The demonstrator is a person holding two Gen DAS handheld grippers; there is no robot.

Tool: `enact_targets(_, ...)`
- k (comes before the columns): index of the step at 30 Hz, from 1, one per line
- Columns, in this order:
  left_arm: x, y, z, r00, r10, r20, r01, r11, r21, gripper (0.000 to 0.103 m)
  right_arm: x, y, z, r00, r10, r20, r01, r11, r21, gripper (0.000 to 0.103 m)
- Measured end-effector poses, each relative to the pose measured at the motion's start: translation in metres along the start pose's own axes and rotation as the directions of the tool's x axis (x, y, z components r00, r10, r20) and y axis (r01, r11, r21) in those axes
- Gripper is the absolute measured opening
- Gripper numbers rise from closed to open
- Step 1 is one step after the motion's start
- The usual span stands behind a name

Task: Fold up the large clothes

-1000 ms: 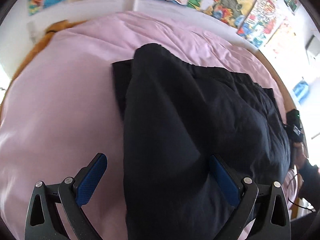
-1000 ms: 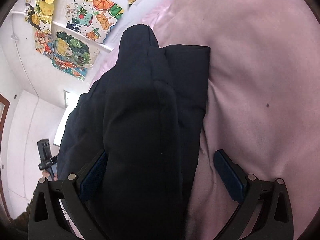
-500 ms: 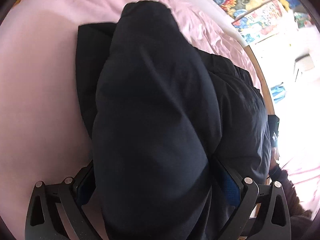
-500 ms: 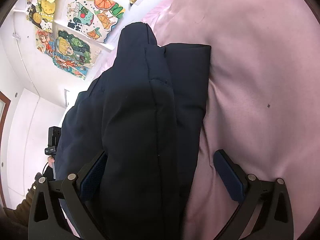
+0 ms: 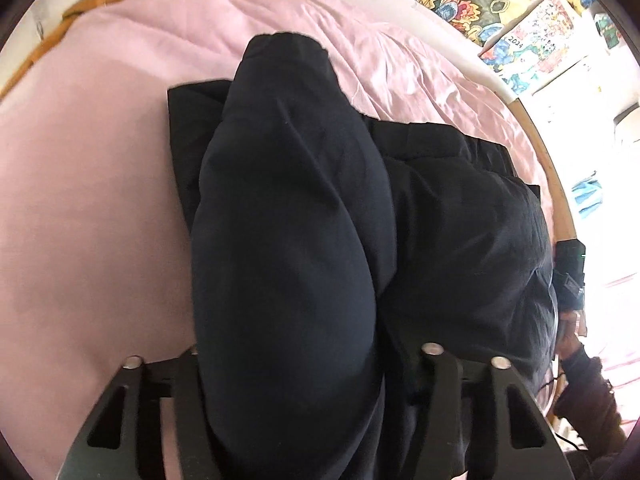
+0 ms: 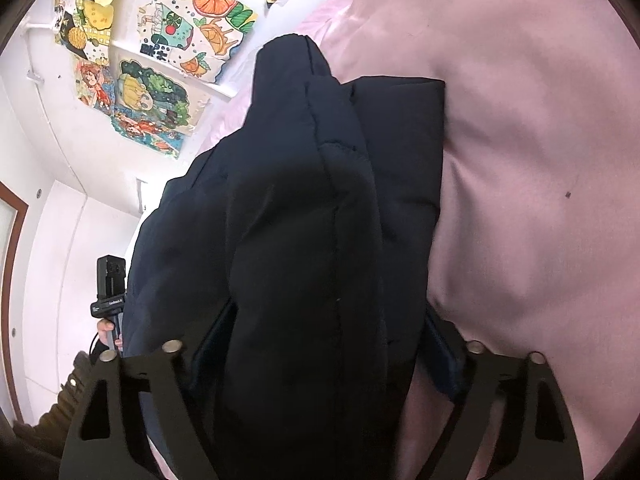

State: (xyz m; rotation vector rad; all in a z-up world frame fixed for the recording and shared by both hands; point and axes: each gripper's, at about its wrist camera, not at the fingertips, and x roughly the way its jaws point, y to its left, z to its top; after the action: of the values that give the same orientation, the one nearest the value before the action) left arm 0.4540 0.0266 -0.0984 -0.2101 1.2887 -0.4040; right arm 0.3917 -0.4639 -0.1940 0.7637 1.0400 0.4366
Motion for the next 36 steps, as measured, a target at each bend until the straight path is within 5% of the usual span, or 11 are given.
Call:
enact_targets(10,-0.035,-0.044,-0.006,0.977,0.196,0.086,-0.197,0.980,0.004,0.023,-0.024,0.029,-0.003,0.995,-0.065,0.077,0.071,0.995,-0.074,0.034)
enact_targets(15,-0.070,-0.066,-0.016,0.970,0.196,0.147,-0.196,0.981,-0.014,0.019,-0.049,0.056,-0.004,0.986,-0.127,0.112,0.137,0.987,-0.082,0.023)
enact_targets(27,-0.152,-0.090,-0.084,0.975,0.145,0.170,-0.154,0.987,0.041,0.019,-0.150,0.131,-0.050,0.968,-0.212,0.134,0.232,0.959,-0.160,0.021)
enact_targets(36,-0.149,-0.096,-0.131,0.977,0.122,0.176,-0.131,0.990,0.045,0.019,-0.169,0.117,-0.118,0.953,-0.287,0.097,0.295,0.951,-0.091,0.021)
